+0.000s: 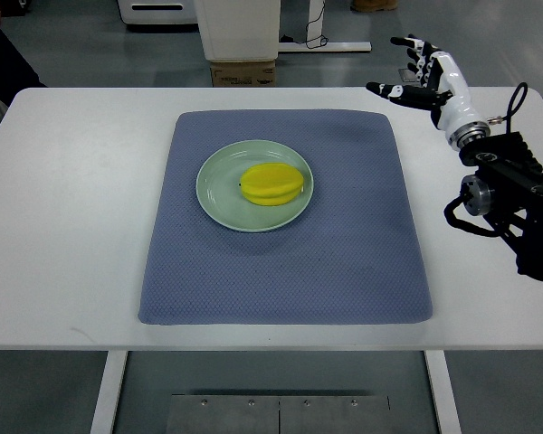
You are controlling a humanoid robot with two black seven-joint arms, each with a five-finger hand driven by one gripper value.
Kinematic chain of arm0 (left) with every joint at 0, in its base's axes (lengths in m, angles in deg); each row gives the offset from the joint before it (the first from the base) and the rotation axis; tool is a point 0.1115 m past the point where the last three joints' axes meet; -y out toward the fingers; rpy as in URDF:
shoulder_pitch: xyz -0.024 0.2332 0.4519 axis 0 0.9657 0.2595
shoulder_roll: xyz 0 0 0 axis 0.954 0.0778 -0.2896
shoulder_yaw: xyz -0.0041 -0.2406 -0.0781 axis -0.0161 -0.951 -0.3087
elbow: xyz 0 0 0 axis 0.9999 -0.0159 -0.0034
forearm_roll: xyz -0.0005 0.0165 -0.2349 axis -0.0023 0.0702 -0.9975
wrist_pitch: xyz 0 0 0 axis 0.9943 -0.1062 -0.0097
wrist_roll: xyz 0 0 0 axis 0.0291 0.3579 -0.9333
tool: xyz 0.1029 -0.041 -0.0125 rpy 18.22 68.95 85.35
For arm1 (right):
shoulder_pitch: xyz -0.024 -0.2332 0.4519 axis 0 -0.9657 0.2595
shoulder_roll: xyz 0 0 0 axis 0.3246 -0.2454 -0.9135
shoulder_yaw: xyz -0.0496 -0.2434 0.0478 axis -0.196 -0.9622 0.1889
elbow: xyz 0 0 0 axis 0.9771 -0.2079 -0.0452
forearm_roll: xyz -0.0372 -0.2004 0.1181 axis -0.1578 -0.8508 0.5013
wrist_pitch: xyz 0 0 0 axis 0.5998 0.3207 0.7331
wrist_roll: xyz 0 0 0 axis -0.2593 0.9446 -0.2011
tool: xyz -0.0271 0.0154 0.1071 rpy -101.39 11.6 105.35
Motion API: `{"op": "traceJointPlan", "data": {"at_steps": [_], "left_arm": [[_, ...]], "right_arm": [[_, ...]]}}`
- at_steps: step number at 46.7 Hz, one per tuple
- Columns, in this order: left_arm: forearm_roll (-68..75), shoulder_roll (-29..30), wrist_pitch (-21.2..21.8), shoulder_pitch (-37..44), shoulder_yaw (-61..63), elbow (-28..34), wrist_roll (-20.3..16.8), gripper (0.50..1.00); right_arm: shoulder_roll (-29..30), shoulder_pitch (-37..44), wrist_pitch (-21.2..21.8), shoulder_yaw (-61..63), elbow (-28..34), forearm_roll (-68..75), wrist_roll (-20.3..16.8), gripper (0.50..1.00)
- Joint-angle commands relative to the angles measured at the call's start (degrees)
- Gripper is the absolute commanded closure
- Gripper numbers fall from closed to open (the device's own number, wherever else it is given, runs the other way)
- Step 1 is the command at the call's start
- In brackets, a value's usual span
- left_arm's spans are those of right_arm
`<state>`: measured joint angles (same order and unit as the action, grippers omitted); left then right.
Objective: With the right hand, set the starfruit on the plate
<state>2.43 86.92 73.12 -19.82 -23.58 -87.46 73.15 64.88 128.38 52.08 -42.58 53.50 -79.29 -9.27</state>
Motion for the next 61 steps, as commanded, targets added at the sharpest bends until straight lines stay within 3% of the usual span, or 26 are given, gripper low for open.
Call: {"op": "traceJointPlan", "data": {"at_steps": [1,14,24,32,48,61], "left_arm": [[0.0,0.0,0.0,0.0,0.0,0.0,0.0,0.500],[0.0,0.0,0.0,0.0,0.0,0.0,0.0,0.500],[0.0,0.0,0.0,0.0,0.0,0.0,0.0,0.500],[0.0,0.0,0.0,0.0,0.0,0.0,0.0,0.500],[-0.1,0.0,0.0,0.0,0.1,0.0,0.0,0.500],[0.0,0.0,0.0,0.0,0.0,0.0,0.0,0.500]], "right_arm": [[-2.1,0.0,0.0,0.1,-0.1,0.0,0.0,0.500],[-8.5,-2.1,0.5,0.2,-0.6,1.8,-1.9,0.500],[-9.6,-4.8,2.4,1.3,-0.6,16.3,-2.2,0.500],[-9.0,-5.4,6.7,2.0,-1.3,22.5,-3.6,0.500],[-3.1,-10.1,13.9,15.9,-5.6,28.0,-12.8,0.500],[-1.2,-12.3,15.3,17.0,-5.6,27.9,-12.8,0.500]]}}
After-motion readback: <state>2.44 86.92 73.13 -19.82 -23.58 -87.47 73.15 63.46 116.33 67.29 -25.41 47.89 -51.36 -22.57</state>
